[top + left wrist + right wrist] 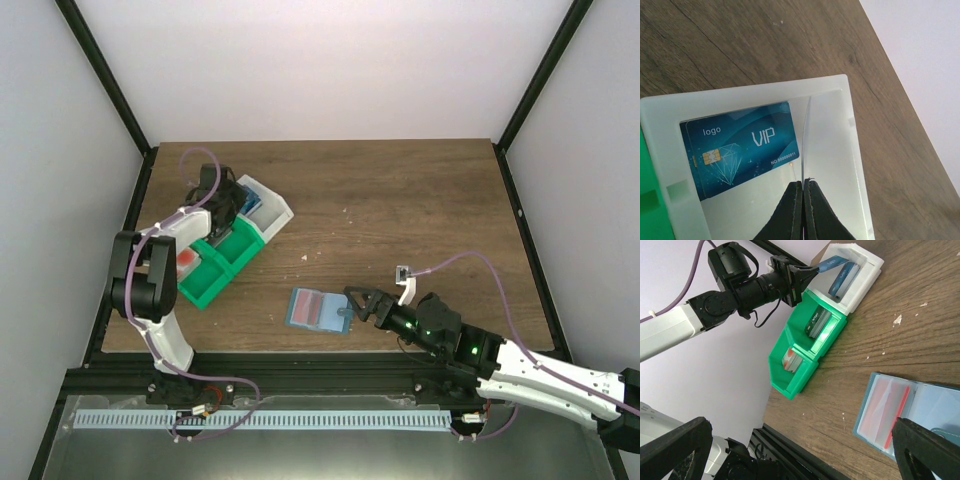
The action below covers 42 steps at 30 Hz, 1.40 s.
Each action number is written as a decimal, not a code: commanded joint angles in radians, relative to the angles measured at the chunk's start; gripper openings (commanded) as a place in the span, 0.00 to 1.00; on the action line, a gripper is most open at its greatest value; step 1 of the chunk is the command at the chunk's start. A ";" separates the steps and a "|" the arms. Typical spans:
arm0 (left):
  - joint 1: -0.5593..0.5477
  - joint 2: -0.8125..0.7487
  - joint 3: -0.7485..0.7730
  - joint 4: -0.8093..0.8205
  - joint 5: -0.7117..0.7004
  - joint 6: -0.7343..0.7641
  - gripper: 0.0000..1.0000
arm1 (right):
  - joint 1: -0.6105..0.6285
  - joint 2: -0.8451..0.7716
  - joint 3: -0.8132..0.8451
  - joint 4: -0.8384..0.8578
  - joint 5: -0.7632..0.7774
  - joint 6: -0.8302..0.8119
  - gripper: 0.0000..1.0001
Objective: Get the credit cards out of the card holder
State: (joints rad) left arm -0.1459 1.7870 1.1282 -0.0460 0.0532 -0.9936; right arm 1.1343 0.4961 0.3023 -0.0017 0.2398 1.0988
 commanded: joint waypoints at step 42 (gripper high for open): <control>0.003 -0.123 0.112 -0.263 -0.119 0.220 0.85 | -0.004 0.007 0.133 -0.190 0.039 -0.117 1.00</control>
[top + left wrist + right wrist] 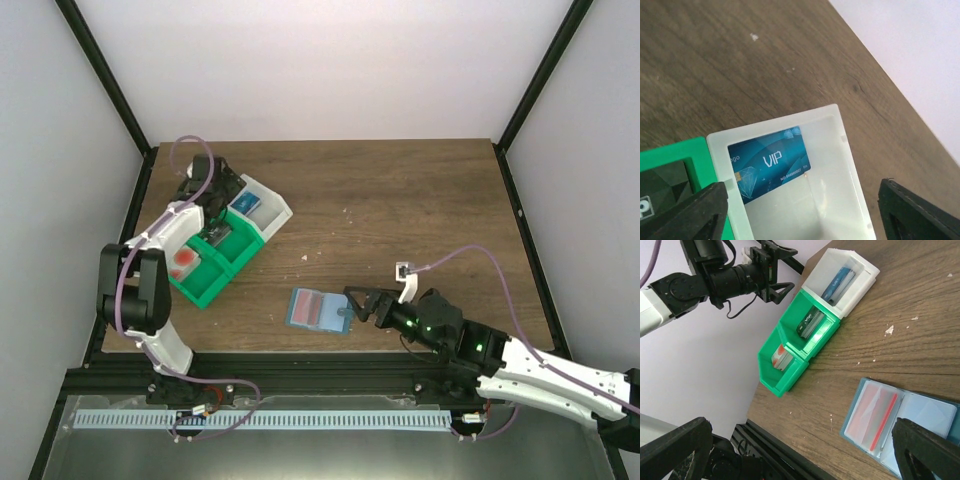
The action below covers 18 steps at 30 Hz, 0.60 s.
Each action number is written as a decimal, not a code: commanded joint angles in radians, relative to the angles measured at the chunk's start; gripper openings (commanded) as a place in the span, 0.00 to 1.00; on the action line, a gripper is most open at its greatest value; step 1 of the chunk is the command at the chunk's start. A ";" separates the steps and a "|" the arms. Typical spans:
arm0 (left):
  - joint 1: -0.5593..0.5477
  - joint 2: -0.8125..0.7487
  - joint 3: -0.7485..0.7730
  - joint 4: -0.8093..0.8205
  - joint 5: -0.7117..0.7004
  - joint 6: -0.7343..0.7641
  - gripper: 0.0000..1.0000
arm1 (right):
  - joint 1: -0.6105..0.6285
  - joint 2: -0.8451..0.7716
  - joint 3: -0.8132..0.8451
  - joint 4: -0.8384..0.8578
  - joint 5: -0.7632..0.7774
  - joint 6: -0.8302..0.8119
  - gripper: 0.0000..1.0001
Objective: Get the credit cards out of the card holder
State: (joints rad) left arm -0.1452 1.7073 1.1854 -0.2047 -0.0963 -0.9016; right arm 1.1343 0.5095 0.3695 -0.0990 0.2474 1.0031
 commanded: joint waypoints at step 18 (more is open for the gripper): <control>-0.047 -0.481 -0.341 -0.008 0.608 0.357 0.83 | -0.004 0.111 0.094 -0.166 -0.048 -0.023 0.94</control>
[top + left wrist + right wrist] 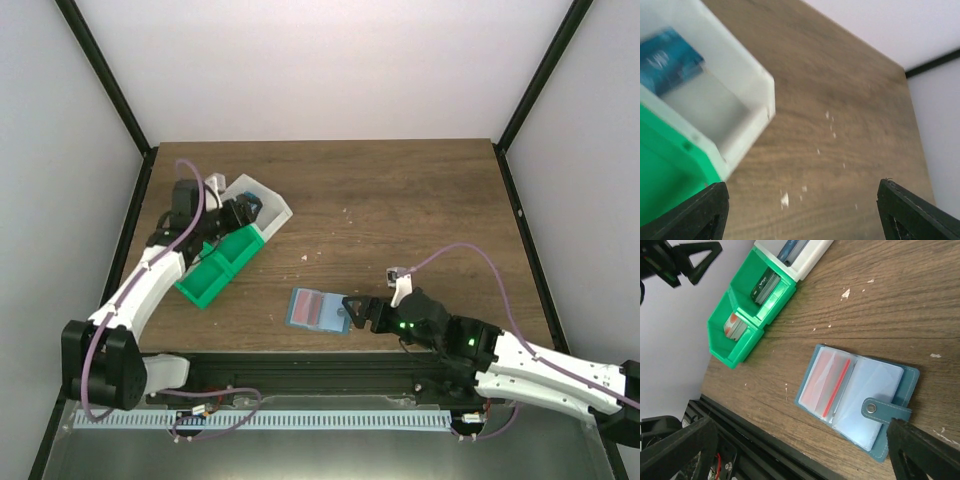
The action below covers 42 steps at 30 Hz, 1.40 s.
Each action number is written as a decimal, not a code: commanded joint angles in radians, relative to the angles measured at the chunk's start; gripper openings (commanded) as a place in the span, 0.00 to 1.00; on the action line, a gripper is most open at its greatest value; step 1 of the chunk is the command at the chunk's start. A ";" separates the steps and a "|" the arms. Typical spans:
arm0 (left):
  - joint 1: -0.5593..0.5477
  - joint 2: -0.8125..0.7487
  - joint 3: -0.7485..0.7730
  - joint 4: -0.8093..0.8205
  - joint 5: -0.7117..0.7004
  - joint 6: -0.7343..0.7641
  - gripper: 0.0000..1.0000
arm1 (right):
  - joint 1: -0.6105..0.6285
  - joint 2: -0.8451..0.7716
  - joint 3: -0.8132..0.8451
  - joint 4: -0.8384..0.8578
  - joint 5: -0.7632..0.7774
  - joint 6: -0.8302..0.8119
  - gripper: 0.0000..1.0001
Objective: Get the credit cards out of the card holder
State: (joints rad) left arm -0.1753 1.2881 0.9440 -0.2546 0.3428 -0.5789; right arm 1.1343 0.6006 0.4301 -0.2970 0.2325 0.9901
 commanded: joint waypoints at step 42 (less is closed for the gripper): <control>-0.240 -0.232 -0.763 0.515 0.360 -0.326 0.79 | -0.008 0.918 0.229 0.338 -0.158 0.032 0.36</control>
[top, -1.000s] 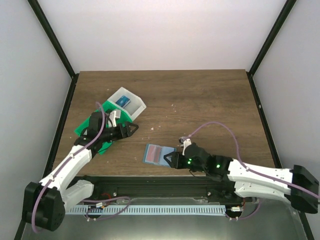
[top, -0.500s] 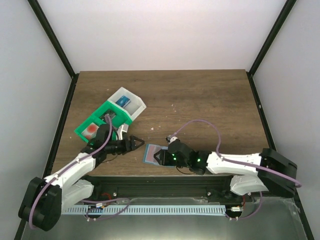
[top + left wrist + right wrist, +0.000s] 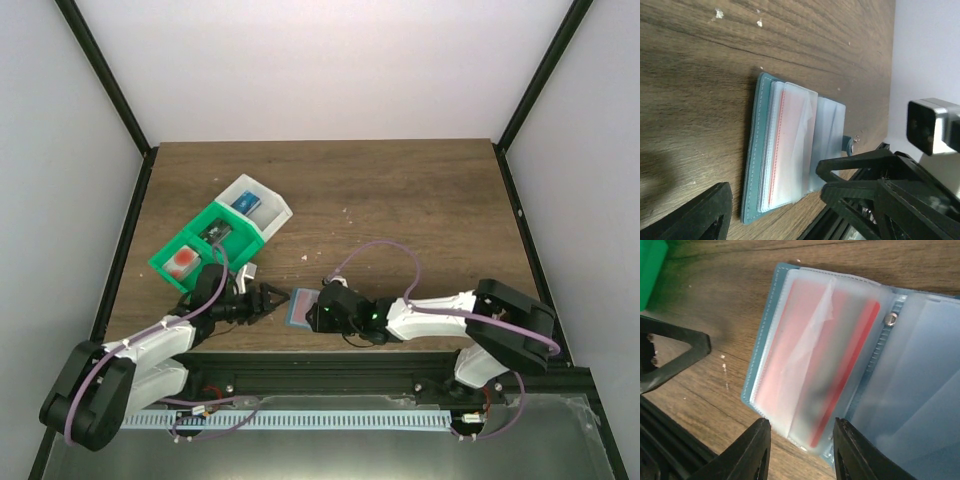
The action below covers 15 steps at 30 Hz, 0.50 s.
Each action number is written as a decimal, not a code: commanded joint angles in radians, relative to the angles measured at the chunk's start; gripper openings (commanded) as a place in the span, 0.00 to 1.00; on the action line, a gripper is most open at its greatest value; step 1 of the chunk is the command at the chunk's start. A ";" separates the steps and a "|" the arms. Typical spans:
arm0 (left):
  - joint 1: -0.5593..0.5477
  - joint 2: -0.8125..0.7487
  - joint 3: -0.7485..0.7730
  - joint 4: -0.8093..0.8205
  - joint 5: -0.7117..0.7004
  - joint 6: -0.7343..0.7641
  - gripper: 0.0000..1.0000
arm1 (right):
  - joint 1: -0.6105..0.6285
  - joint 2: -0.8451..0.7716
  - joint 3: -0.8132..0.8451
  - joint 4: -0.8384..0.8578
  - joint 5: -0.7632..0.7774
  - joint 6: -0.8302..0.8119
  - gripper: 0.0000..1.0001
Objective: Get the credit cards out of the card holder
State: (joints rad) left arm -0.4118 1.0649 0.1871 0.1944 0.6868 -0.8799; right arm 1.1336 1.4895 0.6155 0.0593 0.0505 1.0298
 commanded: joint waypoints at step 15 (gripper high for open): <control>-0.021 -0.043 -0.003 0.081 0.041 -0.032 0.78 | -0.008 0.032 -0.062 0.090 0.016 -0.010 0.13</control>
State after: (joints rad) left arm -0.4210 1.0363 0.1772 0.2455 0.7036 -0.9169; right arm 1.1332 1.5402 0.5945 0.0883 0.0639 1.0229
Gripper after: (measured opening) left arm 0.782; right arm 0.165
